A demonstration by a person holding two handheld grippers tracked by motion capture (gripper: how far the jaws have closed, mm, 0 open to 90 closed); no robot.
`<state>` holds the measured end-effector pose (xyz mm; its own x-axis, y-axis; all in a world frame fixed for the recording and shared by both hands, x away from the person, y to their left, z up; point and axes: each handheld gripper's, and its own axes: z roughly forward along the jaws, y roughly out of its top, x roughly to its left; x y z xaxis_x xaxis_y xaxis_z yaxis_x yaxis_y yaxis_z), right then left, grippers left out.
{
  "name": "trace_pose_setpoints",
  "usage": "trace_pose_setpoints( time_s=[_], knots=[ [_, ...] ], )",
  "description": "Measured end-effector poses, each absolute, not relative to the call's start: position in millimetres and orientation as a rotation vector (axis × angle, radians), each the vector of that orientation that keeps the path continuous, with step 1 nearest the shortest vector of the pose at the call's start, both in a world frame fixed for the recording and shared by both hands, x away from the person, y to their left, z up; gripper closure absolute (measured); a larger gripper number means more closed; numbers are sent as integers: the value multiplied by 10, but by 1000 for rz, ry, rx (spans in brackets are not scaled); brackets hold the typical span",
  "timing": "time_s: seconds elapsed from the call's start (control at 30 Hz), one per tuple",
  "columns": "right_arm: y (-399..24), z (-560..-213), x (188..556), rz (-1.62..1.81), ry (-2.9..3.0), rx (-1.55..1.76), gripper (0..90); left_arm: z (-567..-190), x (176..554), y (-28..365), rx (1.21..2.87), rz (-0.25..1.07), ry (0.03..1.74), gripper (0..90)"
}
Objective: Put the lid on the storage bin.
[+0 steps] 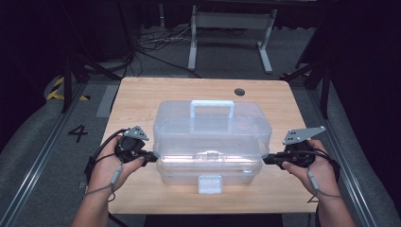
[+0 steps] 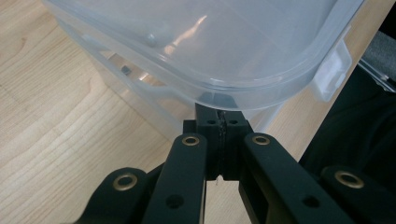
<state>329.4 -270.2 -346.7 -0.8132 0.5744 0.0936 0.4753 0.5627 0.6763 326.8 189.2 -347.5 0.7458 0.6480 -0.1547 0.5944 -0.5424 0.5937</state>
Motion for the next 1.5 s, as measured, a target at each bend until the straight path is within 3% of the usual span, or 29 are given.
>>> trace_pose_setpoints(
  time_s=[1.5],
  knots=[
    [-2601, -3617, 3315, 834, 2842, 871, 888, -3581, 3262, 1880, 2481, 8, 911, 892]
  ],
)
